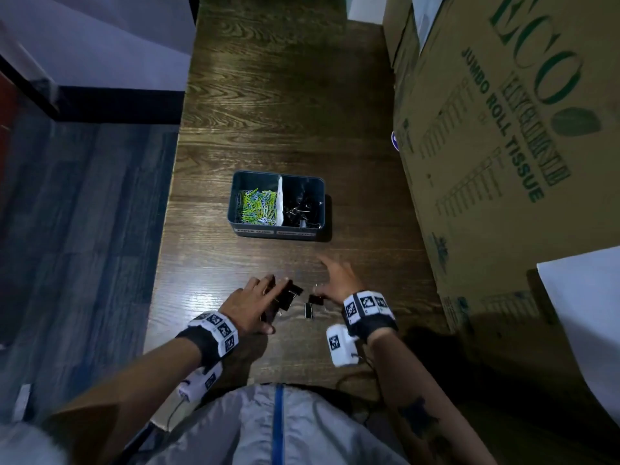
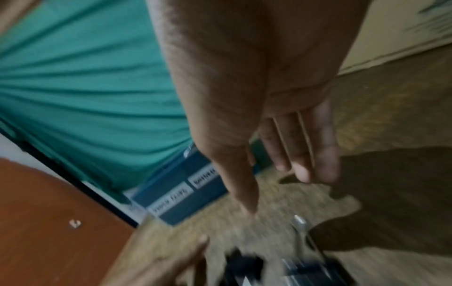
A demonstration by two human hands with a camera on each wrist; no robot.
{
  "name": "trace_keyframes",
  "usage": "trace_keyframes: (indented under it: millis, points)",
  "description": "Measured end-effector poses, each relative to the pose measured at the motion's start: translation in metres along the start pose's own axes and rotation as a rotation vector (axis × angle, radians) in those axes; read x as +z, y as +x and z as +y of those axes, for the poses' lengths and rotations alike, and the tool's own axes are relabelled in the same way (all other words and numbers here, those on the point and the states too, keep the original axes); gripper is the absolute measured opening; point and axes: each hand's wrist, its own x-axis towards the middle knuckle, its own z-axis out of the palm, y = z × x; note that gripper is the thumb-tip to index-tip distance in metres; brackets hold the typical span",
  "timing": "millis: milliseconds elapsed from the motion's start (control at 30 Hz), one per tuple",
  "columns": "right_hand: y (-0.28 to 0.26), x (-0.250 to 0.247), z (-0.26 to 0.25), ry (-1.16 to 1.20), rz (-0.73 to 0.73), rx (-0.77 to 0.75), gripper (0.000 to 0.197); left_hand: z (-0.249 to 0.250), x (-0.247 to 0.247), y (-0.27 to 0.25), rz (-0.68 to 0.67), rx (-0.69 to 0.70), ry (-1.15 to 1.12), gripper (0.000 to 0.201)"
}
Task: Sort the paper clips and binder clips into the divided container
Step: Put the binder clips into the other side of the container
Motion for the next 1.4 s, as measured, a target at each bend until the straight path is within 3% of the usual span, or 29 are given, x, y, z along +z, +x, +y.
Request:
trace_keyframes:
  millis: [67,133,300,533,633,767,867,933,1100,1267,1400]
  points:
    - [-0.005,0.026,0.016,-0.109,-0.093,0.015,0.098,0.003,0.009,-0.001,0.016,0.003,0.089,0.111]
    - [-0.011,0.046,0.023,-0.239,-0.066,-0.031,0.098,0.008,0.012,0.001,0.033,0.006,0.11,0.104]
    - [-0.02,0.072,0.021,-0.326,0.126,-0.129,0.066,0.022,0.004,0.01,0.008,-0.007,0.047,0.077]
    - [-0.022,0.069,0.006,-0.382,0.147,-0.174,0.029,0.046,0.002,0.017,0.034,-0.064,0.021,0.068]
    - [-0.022,0.067,0.004,-0.321,0.168,-0.179,0.03,0.05,0.001,0.018,0.072,-0.044,0.059,0.066]
    - [-0.025,0.066,0.005,-0.147,0.243,-0.048,0.025,0.046,-0.005,0.015,0.066,-0.027,-0.024,0.076]
    - [-0.024,0.068,0.008,-0.063,0.252,-0.005,0.039,0.042,-0.013,0.014,0.085,-0.049,-0.063,0.053]
    - [-0.023,0.066,0.012,-0.03,0.235,-0.01,0.04,0.04,-0.02,0.014,0.136,-0.065,-0.101,0.038]
    - [-0.023,0.057,0.019,0.031,0.224,0.014,0.016,0.038,-0.069,0.015,0.397,0.013,-0.204,0.025]
    - [-0.025,0.046,0.017,0.08,0.224,0.092,0.014,0.036,-0.139,0.045,0.638,0.093,-0.303,0.027]
    - [-0.021,0.022,0.002,0.142,0.246,0.076,0.012,0.031,-0.16,0.06,0.62,0.093,-0.256,0.044]
